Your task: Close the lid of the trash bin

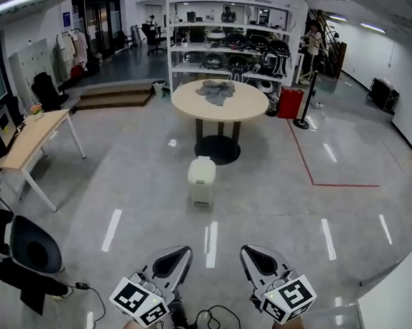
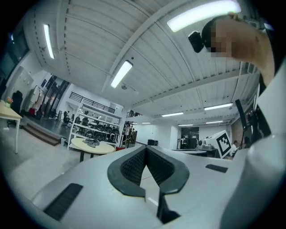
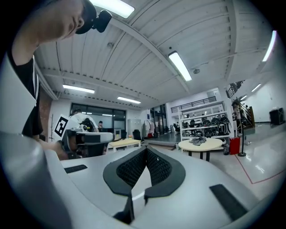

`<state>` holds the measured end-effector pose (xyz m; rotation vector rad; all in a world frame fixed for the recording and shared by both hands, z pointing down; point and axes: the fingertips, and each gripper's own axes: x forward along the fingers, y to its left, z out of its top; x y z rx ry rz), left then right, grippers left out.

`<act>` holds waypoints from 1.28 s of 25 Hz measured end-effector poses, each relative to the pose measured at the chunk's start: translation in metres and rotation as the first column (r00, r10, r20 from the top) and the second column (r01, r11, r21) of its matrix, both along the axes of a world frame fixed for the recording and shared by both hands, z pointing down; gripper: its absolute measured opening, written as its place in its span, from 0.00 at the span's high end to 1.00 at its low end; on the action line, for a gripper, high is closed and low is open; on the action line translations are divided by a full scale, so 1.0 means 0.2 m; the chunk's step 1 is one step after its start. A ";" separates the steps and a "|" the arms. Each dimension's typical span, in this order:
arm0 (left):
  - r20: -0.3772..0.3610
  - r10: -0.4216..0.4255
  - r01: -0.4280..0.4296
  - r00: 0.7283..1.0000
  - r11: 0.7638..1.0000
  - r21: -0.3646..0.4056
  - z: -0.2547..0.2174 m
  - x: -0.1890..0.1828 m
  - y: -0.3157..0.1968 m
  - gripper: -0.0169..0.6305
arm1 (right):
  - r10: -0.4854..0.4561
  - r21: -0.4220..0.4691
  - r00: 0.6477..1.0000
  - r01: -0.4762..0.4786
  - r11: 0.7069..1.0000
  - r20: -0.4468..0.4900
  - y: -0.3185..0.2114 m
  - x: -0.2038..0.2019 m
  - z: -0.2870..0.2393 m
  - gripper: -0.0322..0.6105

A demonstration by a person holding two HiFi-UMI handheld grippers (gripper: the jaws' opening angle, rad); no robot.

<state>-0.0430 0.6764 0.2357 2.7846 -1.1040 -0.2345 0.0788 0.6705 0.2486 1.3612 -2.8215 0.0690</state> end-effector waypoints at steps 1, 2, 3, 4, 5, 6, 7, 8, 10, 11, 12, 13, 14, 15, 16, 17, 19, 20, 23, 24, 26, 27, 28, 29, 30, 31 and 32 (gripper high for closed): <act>0.006 0.000 0.000 1.000 1.000 -0.011 0.01 0.04 0.04 0.98 | 0.004 -0.006 1.000 -0.004 1.000 0.007 0.04 0.05 0.00 0.94; 0.015 0.004 -0.004 1.000 1.000 -0.021 0.01 0.08 0.08 0.98 | 0.006 -0.010 1.000 -0.006 1.000 0.014 0.08 0.08 0.00 0.94; 0.025 0.008 -0.007 1.000 1.000 -0.027 0.01 0.11 0.12 0.98 | 0.008 -0.014 1.000 -0.008 1.000 0.019 0.12 0.10 0.00 0.94; 0.036 0.009 -0.008 0.999 1.000 -0.029 0.00 0.12 0.16 0.98 | 0.012 -0.017 1.000 -0.012 1.000 0.023 0.15 0.11 0.00 0.94; 0.044 0.008 -0.007 0.999 1.000 -0.029 -0.01 0.12 0.19 0.98 | 0.019 -0.021 0.999 -0.018 1.000 0.026 0.17 0.12 -0.01 0.94; 0.047 0.006 -0.005 0.999 1.000 -0.027 -0.02 0.11 0.21 0.98 | 0.028 -0.023 0.999 -0.028 0.999 0.027 0.19 0.12 -0.02 0.94; 0.048 0.005 -0.004 0.999 1.000 -0.026 -0.02 0.09 0.24 0.98 | 0.039 -0.023 0.999 -0.039 0.999 0.026 0.21 0.13 -0.02 0.94; 0.049 0.004 -0.003 0.999 1.000 -0.023 -0.03 0.08 0.25 0.98 | 0.050 -0.021 0.998 -0.050 0.999 0.024 0.22 0.12 -0.03 0.94; 0.053 0.002 -0.001 0.999 1.000 -0.017 -0.03 0.05 0.26 0.98 | 0.067 -0.012 0.997 -0.067 0.998 0.035 0.23 0.11 -0.05 0.94; 0.056 0.001 -0.001 0.998 1.000 -0.012 -0.04 0.02 0.27 0.98 | 0.072 -0.009 0.996 -0.072 0.997 0.045 0.24 0.10 -0.06 0.94; 0.059 0.000 0.000 0.998 1.000 -0.005 -0.05 0.00 0.28 0.98 | 0.075 -0.007 0.996 -0.075 0.997 0.050 0.25 0.09 -0.07 0.94; 0.061 -0.004 0.004 0.998 1.000 0.003 -0.05 -0.02 0.29 0.98 | 0.078 -0.005 0.996 -0.078 0.997 0.048 0.27 0.08 -0.07 0.94; 0.061 -0.010 0.009 0.998 1.000 0.010 -0.05 -0.04 0.30 0.98 | 0.080 -0.005 0.996 -0.080 0.997 0.040 0.28 0.07 -0.07 0.94; 0.055 -0.017 0.016 0.998 1.000 0.013 -0.05 -0.06 0.30 0.98 | 0.081 -0.005 0.996 -0.080 0.997 0.030 0.29 0.05 -0.06 0.94; 0.046 -0.022 0.022 0.999 1.000 0.011 -0.04 -0.08 0.30 0.98 | 0.080 -0.004 0.997 -0.080 0.997 0.022 0.30 0.04 -0.06 0.94; 0.036 -0.025 0.025 0.999 1.000 0.006 -0.04 -0.11 0.30 0.98 | 0.077 -0.001 0.997 -0.077 0.997 0.015 0.31 0.01 -0.07 0.94; 0.025 -0.024 0.024 0.999 1.000 0.001 -0.04 -0.15 0.30 0.98 | 0.074 0.008 0.997 -0.074 0.997 0.010 0.31 -0.03 -0.08 0.94; 0.024 -0.021 0.020 0.999 1.000 0.005 -0.04 -0.17 0.30 0.98 | 0.075 0.011 0.997 -0.075 0.997 0.009 0.31 -0.05 -0.08 0.94; 0.020 -0.009 0.009 1.000 1.000 0.012 -0.06 -0.17 0.31 0.98 | 0.080 0.014 0.997 -0.080 0.997 0.006 0.32 -0.06 -0.09 0.94; 0.021 -0.006 0.006 1.000 1.000 0.012 -0.07 -0.17 0.32 0.98 | 0.079 0.016 0.997 -0.079 0.997 0.006 0.32 -0.06 -0.10 0.94; 0.029 -0.002 0.001 1.000 1.000 0.020 -0.09 -0.17 0.33 0.98 | 0.077 0.020 0.997 -0.077 0.997 0.006 0.34 -0.07 -0.12 0.94; 0.035 -0.002 0.001 0.999 1.000 0.027 -0.10 -0.18 0.34 0.98 | 0.077 0.022 0.997 -0.077 0.997 0.006 0.34 -0.08 -0.12 0.94; 0.041 -0.003 0.001 0.999 0.999 0.034 -0.11 -0.18 0.35 0.98 | 0.078 0.024 0.997 -0.078 0.997 0.005 0.35 -0.08 -0.12 0.94; 0.046 -0.003 0.001 0.999 0.999 0.040 -0.11 -0.17 0.35 0.98 | 0.079 0.026 0.997 -0.079 0.997 0.004 0.35 -0.08 -0.12 0.94; 0.050 -0.002 0.000 0.999 0.999 0.044 -0.11 -0.16 0.35 0.98 | 0.080 0.027 0.997 -0.080 0.996 0.003 0.35 -0.07 -0.12 0.94; 0.053 -0.001 -0.001 0.999 0.999 0.046 -0.10 -0.15 0.35 0.98 | 0.080 0.029 0.997 -0.080 0.996 0.001 0.35 -0.06 -0.12 0.94; 0.055 0.000 -0.003 0.999 0.999 0.048 -0.10 -0.13 0.36 0.98 | 0.081 0.030 0.997 -0.081 0.996 -0.001 0.34 -0.05 -0.12 0.94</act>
